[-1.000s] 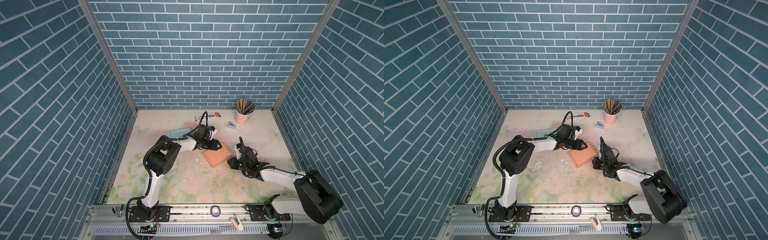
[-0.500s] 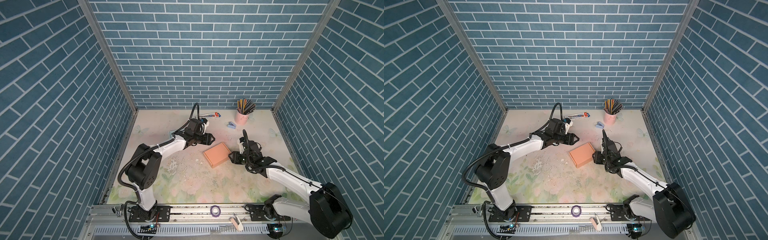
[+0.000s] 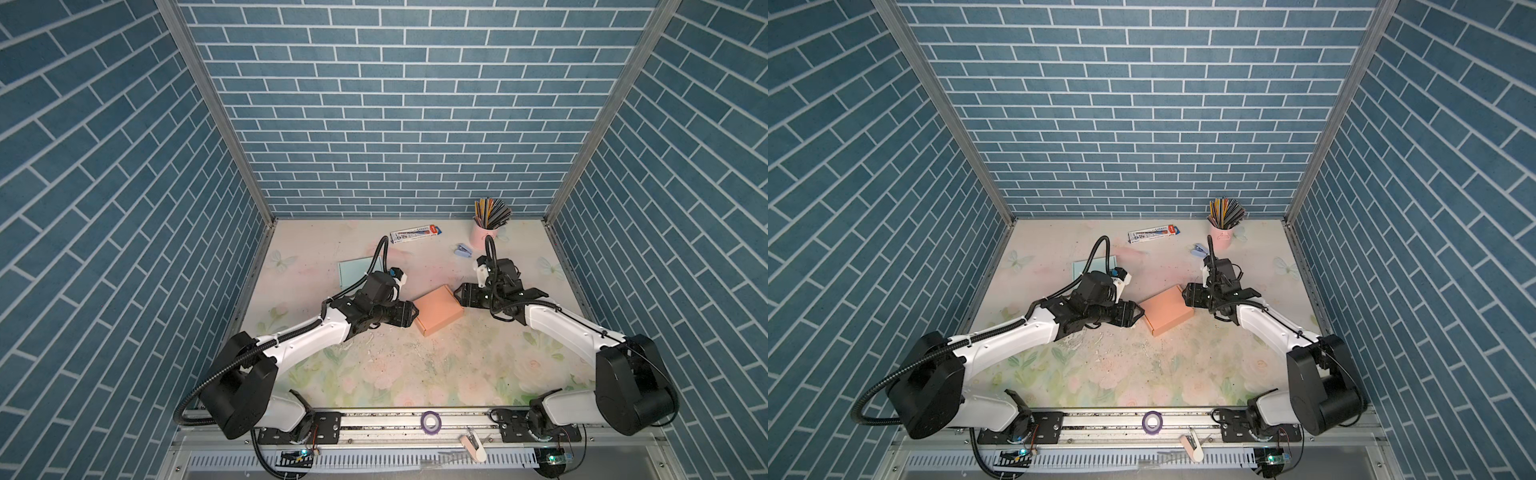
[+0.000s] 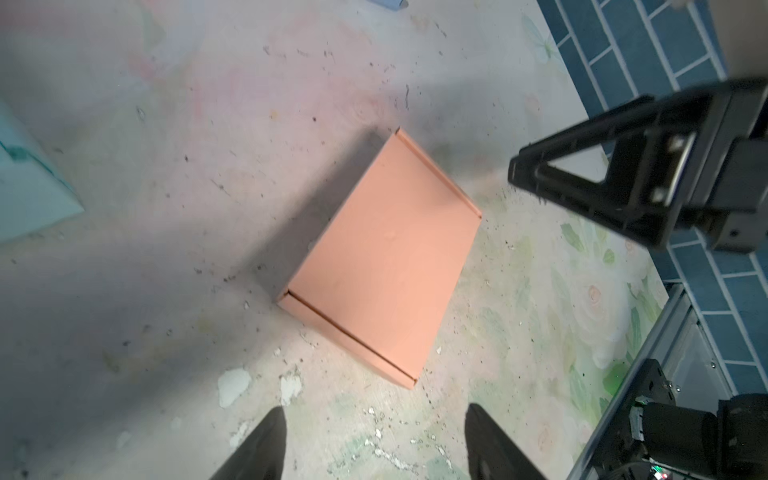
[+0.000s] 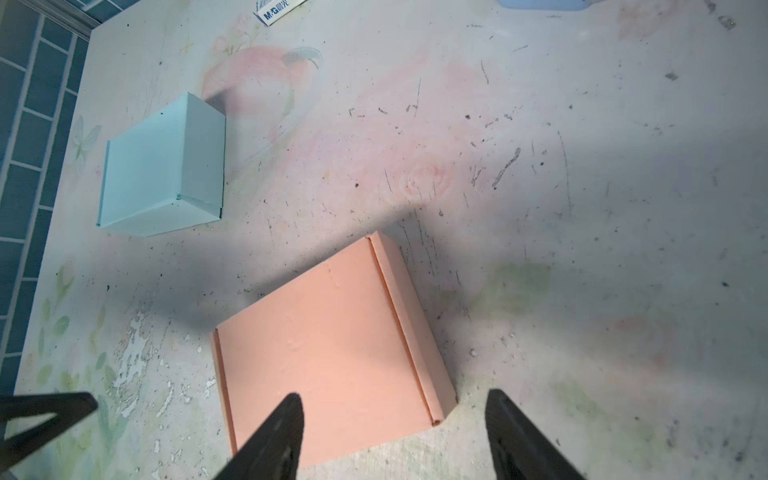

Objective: Fold the paper box

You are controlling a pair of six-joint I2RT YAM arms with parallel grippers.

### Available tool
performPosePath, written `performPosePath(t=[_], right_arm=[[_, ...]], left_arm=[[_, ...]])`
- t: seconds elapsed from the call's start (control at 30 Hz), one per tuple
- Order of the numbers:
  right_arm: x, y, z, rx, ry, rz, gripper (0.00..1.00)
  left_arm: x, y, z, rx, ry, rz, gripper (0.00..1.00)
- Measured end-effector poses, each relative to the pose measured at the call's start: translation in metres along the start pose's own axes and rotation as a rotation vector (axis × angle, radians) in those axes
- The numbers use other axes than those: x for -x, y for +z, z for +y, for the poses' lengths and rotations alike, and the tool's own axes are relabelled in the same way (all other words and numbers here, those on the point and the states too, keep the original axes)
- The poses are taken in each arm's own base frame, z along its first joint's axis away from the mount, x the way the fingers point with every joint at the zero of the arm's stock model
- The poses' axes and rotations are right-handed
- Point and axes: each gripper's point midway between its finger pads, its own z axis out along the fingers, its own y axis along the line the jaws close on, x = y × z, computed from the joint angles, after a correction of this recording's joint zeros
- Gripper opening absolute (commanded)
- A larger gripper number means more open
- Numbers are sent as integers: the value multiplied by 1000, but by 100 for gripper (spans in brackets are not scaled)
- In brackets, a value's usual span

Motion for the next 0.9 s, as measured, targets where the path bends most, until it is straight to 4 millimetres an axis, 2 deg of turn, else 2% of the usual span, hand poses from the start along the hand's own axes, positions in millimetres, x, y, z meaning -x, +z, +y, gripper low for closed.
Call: performPosePath(t=[0.1, 0.2, 0.33, 0.67, 0.9], right_arm=[[6, 5, 0, 11, -3, 14, 73], [7, 11, -1, 21, -8, 42, 74], [1, 21, -3, 28, -3, 85, 74], [-13, 32, 1, 82, 4, 145, 66], [-31, 37, 1, 105, 8, 190, 58]], left_arm=[[-23, 6, 3, 7, -30, 39, 69], [-32, 11, 4, 13, -49, 52, 69], [-29, 19, 1, -6, -66, 38, 68], [-36, 58, -1, -31, -98, 89, 62], [-28, 66, -6, -48, -97, 79, 57]])
